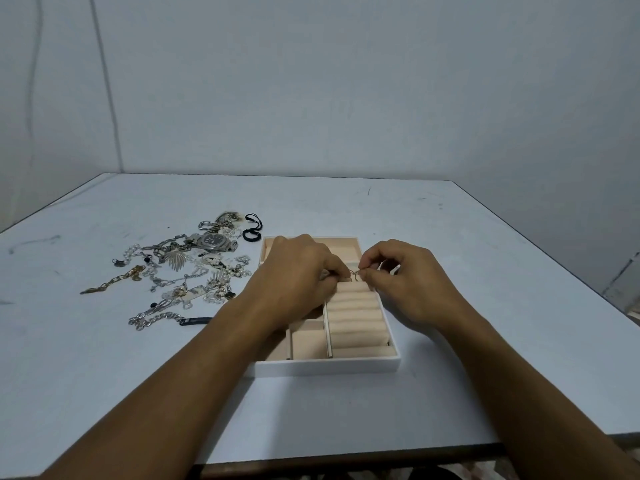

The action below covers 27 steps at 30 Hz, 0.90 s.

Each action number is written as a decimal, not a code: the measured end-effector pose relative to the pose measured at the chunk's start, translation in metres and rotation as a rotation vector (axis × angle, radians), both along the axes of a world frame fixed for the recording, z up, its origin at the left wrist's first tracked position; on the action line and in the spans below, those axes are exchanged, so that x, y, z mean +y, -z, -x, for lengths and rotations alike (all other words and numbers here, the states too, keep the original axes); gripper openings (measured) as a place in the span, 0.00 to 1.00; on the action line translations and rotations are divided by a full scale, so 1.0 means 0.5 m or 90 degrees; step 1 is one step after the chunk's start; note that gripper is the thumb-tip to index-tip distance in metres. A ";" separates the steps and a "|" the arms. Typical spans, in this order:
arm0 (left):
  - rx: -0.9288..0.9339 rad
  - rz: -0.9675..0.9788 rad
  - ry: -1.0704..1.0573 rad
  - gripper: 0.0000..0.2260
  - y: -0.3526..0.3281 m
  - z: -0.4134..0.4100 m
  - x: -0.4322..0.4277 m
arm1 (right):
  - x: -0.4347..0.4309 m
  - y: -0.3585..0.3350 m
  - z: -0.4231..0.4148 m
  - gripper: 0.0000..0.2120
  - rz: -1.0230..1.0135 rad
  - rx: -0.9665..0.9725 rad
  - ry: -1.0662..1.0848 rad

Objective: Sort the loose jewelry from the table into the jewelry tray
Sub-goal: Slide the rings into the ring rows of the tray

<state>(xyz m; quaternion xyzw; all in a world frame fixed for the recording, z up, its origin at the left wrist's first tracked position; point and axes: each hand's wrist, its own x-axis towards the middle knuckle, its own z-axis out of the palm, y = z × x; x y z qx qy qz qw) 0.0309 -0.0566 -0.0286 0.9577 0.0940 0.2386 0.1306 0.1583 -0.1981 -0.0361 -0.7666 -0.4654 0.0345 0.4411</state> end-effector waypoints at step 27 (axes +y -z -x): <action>-0.044 0.104 -0.050 0.12 0.006 0.012 0.006 | -0.002 0.003 -0.002 0.08 0.015 -0.029 0.012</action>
